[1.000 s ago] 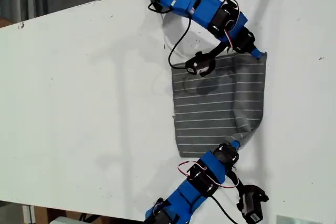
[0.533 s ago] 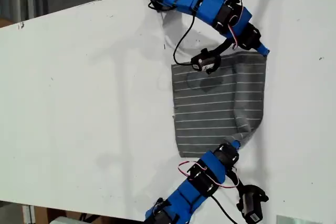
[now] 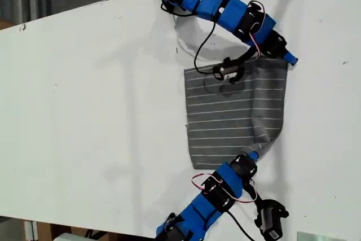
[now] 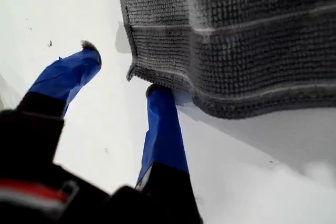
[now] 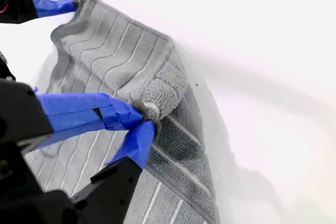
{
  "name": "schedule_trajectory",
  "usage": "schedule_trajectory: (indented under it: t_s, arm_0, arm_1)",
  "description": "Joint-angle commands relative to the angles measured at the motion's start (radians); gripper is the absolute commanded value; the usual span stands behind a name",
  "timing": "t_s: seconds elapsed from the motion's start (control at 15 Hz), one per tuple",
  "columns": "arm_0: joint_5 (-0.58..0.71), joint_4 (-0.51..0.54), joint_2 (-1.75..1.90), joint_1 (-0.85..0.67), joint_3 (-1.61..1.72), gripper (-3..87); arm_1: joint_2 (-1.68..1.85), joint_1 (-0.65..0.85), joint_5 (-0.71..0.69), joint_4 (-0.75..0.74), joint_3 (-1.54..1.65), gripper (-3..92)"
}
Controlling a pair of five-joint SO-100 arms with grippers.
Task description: Grasp corners of a square towel and fold twice.
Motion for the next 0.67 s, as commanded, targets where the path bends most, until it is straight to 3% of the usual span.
schedule_trajectory:
  t_s: [0.0,0.2,0.6]
  arm_0:
    - [0.006,-0.015,0.025,0.009,-0.028,-0.1]
    - [0.002,-0.015,0.021,0.011,-0.025,-0.1]
    - [0.0,-0.018,0.017,0.011,-0.023,-0.1]
  arm_1:
    - [0.008,0.034,-0.017,0.014,-0.009,19.9]
    - [-0.018,0.043,-0.002,0.008,-0.009,5.1]
    - [-0.081,0.092,-0.032,0.114,-0.137,19.3]
